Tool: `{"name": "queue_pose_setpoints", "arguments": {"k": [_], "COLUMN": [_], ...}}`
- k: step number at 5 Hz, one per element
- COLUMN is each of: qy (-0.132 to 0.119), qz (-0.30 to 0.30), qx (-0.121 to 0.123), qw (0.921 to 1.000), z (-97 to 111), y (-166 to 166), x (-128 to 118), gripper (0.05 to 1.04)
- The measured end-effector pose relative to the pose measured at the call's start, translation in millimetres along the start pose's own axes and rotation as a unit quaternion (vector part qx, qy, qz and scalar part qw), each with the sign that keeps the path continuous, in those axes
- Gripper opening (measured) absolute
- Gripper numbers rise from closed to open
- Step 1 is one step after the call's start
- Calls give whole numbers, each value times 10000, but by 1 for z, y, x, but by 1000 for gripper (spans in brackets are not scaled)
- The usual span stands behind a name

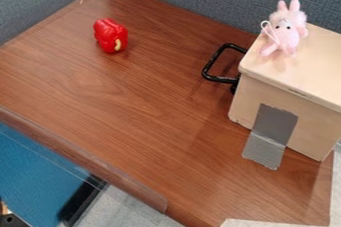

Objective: Move the pink toy rabbit from the top of the drawer to bottom left of the table

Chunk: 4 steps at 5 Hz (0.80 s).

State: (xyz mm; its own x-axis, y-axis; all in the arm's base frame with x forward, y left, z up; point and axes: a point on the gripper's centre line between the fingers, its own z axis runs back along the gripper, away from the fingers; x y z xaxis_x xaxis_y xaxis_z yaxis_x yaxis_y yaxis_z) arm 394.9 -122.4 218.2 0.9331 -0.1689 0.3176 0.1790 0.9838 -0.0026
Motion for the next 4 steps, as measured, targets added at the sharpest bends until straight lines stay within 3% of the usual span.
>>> {"name": "queue_pose_setpoints", "arguments": {"k": [1, 3, 4], "qy": [262, 897, 1181], "qz": [-50, 230, 163], "qx": [-173, 136, 157], "qw": [9995, 9956, 9927], "z": [-22, -67, -85], "y": [-19, 8, 13], "x": [3, -13, -21], "gripper": [1000, 1000, 1000]}}
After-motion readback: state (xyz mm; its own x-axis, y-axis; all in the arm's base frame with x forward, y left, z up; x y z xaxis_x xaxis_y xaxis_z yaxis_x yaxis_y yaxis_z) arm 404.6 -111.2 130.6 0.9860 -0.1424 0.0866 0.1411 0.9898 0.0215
